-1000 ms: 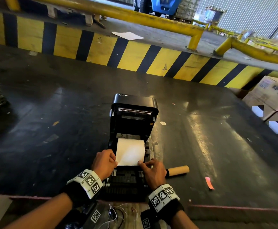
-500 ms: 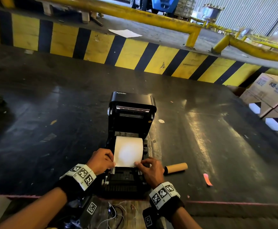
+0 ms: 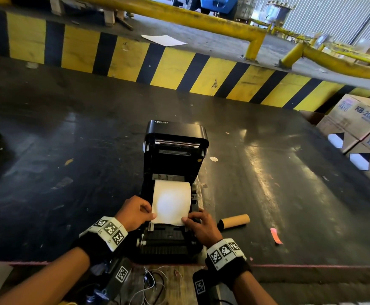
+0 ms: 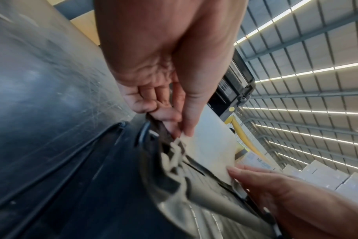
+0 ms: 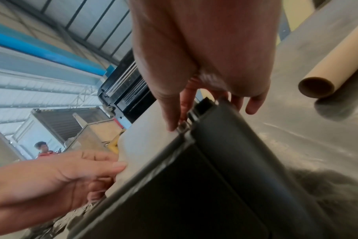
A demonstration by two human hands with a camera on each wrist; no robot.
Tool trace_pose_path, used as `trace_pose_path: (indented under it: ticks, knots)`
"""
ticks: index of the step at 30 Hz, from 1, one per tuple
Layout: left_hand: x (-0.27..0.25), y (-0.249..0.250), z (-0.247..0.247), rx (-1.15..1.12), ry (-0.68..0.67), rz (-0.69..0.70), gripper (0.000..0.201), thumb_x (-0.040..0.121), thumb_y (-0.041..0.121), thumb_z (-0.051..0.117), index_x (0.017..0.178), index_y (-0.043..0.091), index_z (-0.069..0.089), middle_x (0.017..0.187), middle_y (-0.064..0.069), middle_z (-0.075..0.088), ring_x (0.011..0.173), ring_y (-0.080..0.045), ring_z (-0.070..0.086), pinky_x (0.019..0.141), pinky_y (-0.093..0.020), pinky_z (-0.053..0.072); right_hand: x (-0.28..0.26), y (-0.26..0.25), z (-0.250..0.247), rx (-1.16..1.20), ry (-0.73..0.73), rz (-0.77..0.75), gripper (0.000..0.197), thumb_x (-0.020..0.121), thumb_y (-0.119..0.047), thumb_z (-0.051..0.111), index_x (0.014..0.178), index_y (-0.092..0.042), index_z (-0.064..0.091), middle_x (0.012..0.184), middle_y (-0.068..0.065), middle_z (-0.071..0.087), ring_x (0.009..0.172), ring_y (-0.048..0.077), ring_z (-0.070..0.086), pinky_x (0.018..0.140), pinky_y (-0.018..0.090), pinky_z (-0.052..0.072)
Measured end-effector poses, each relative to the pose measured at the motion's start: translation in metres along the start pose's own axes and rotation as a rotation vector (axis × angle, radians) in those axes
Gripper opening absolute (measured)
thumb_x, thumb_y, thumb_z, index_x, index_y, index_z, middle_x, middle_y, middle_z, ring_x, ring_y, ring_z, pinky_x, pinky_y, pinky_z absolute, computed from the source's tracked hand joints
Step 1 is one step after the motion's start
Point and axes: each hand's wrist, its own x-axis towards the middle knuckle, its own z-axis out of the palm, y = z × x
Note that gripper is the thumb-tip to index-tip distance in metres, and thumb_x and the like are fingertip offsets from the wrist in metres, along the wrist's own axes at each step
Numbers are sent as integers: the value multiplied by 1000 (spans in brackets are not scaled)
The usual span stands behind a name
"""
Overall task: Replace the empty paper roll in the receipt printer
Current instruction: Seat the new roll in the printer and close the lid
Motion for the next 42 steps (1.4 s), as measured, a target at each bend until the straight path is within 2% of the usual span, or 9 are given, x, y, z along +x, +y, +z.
trace_pose_path:
  ticks: [3, 7, 11, 20, 23, 28, 33, 39, 42]
  knots:
    - [-3, -1, 0, 24, -32, 16, 20, 75, 22, 76, 58, 25, 65, 63, 5, 66, 65, -8, 62, 69, -26, 50, 5, 10, 3, -2, -33, 14, 24, 79, -41, 67, 55, -42, 65, 116, 8, 57, 124, 32, 46, 103, 54, 38]
    - [-4, 3, 7, 134, 1, -7, 17, 77, 19, 73, 62, 11, 73, 65, -7, 70, 69, -19, 67, 71, -34, 55, 13, 8, 3, -46, -23, 14, 28, 66, -56, 65, 51, -32, 64, 91, -4, 58, 105, 25, 58, 91, 46, 46]
    - [3, 4, 3, 119, -45, -68, 20, 73, 20, 76, 67, 1, 74, 61, -6, 64, 63, -21, 64, 70, -35, 57, 11, 2, -1, 8, -33, -9, 36, 81, -26, 70, 48, -26, 56, 57, -4, 54, 58, 11, 52, 66, 31, 44]
    - [4, 6, 5, 220, -53, -62, 24, 77, 26, 73, 55, 16, 69, 53, 8, 60, 71, -20, 66, 74, -30, 51, 13, 2, -5, -35, -90, -26, 26, 82, -26, 69, 57, -25, 63, 55, -9, 57, 43, -2, 49, 48, 17, 41]
    - [5, 8, 3, 247, -43, -64, 20, 75, 26, 74, 63, 11, 73, 54, 11, 57, 77, -21, 68, 79, -32, 53, 16, 6, -1, -58, -45, -52, 26, 79, -25, 70, 55, -28, 62, 57, -12, 57, 52, 1, 51, 55, 20, 42]
    - [3, 8, 5, 210, 13, -37, 15, 77, 25, 73, 71, 12, 76, 55, 12, 59, 79, -20, 70, 81, -35, 55, 15, 1, -11, -50, -130, -10, 23, 83, -18, 67, 60, -17, 64, 55, -3, 56, 48, 4, 50, 43, 9, 39]
    - [0, 11, 6, 292, -16, -51, 19, 80, 30, 69, 78, 13, 76, 91, -3, 76, 94, -22, 67, 95, -36, 47, 14, 0, -16, 2, -72, -66, 18, 84, -26, 68, 72, -14, 73, 64, -2, 65, 56, 3, 56, 48, 6, 41]
    - [0, 10, 8, 279, 16, -66, 19, 79, 30, 69, 83, 13, 76, 99, -3, 75, 99, -23, 66, 97, -40, 47, 10, -2, -19, -37, -141, -28, 25, 85, -17, 66, 60, -16, 65, 55, -4, 56, 39, -5, 49, 40, 6, 36]
    - [-1, 10, 9, 274, 43, -56, 14, 81, 23, 67, 82, 12, 76, 102, -5, 74, 101, -25, 66, 97, -39, 48, 13, -4, -21, -68, -130, -46, 23, 84, -21, 67, 61, -20, 67, 58, -8, 60, 48, -2, 54, 44, 5, 38]
